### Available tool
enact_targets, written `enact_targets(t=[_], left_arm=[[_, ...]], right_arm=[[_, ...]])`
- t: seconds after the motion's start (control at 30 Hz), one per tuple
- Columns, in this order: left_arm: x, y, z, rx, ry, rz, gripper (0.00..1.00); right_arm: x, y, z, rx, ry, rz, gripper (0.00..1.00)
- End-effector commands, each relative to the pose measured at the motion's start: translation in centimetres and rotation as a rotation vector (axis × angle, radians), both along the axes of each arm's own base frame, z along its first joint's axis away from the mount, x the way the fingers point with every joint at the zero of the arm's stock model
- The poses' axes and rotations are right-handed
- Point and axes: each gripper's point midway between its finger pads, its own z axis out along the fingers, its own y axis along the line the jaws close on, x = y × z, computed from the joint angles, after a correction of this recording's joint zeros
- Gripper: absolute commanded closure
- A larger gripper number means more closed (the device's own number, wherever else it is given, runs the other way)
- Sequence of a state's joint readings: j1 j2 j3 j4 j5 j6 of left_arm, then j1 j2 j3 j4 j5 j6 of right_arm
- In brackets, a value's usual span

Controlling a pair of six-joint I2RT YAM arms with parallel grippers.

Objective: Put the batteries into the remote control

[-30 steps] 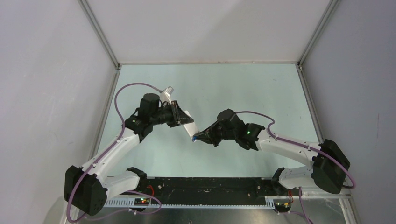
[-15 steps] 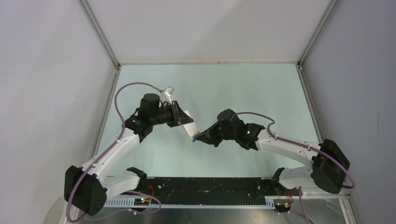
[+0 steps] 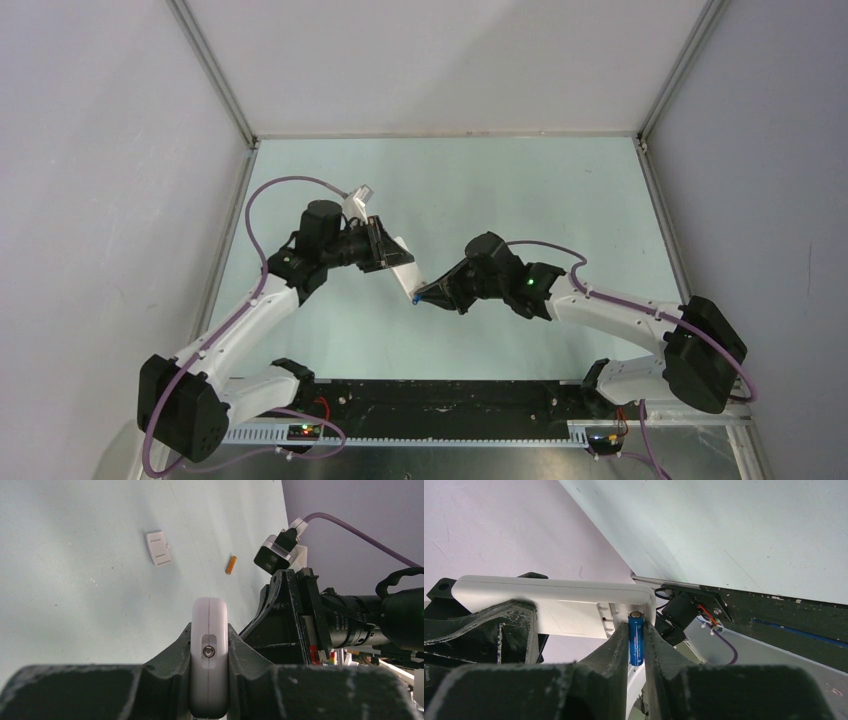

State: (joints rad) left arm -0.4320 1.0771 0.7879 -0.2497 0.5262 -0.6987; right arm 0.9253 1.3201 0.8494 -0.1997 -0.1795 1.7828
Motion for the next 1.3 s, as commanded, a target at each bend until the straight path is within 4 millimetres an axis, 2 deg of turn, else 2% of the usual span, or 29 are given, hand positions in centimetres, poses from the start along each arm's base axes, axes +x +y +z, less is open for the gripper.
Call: enact_targets(t=[0.0, 0.2, 0.5, 0.83, 1.07, 1.27], left_arm=[[-0.2, -0.8, 2.2, -0.058, -0.047, -0.036, 1.0], [-0.3, -0.8, 1.8, -0.062, -0.016, -0.032, 1.0], [-0.6, -0.8, 1.3, -0.059, 0.005, -0.034, 1.0], [-0.5, -0.7, 0.9, -0.046, -0.001, -0.034, 1.0], [-0.6, -0.7, 1.0, -0.045, -0.005, -0.037, 1.0], [-0.8, -0.8, 1.1, -0.048, 0.002, -0.048, 1.0]], right_arm=[[0.5, -0.1, -0.4, -0.025, 0.017, -0.017, 0.79], [0.7, -0.2, -0.2, -0.024, 0.006, -0.023, 0.73], [0.9, 0.2, 0.2, -0.003, -0.006, -0.021, 0.71], [0.4, 0.9, 0.7, 0.031, -0.002, 0.009, 0.87], [0.0, 1.6, 1.5, 0.076, 0.01, 0.028, 0.88], [-0.4, 1.9, 1.2, 0.102, 0.044, 0.034, 0.87]])
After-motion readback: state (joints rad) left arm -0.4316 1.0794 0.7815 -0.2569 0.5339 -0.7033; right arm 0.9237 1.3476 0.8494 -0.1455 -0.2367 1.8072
